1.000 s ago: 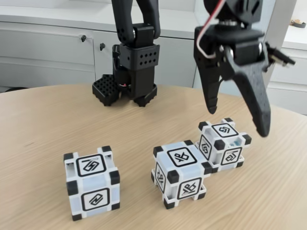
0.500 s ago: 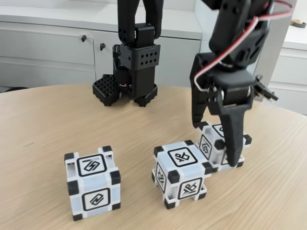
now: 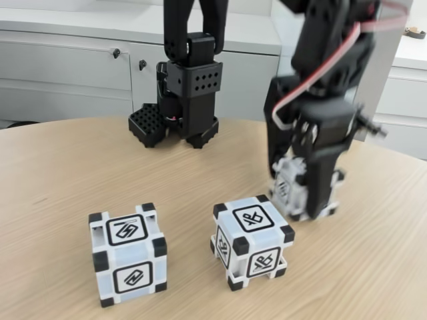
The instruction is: Stack cubes from left to right.
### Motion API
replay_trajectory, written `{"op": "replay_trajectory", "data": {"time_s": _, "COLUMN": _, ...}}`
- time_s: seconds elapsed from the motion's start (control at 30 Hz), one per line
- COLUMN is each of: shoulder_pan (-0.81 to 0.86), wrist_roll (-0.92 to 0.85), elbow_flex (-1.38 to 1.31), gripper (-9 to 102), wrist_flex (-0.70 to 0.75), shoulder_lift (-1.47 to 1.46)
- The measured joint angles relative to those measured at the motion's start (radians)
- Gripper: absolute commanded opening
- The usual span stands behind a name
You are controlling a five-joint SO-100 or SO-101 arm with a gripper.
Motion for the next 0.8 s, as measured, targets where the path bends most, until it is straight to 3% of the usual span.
{"op": "replay_trajectory", "data": {"time_s": 0.3, "shoulder_pan": 0.060, "wrist_roll": -0.129, "elbow_flex": 0.000, "gripper": 0, "wrist_flex": 0.031, "shoulder_lift": 0.402}}
{"op": "replay_trajectory", "data": {"time_s": 0.8, "shoulder_pan": 0.678, "wrist_roll": -0.482, "elbow_flex": 0.002, "gripper": 0, "wrist_flex": 0.031, "shoulder_lift": 0.459}}
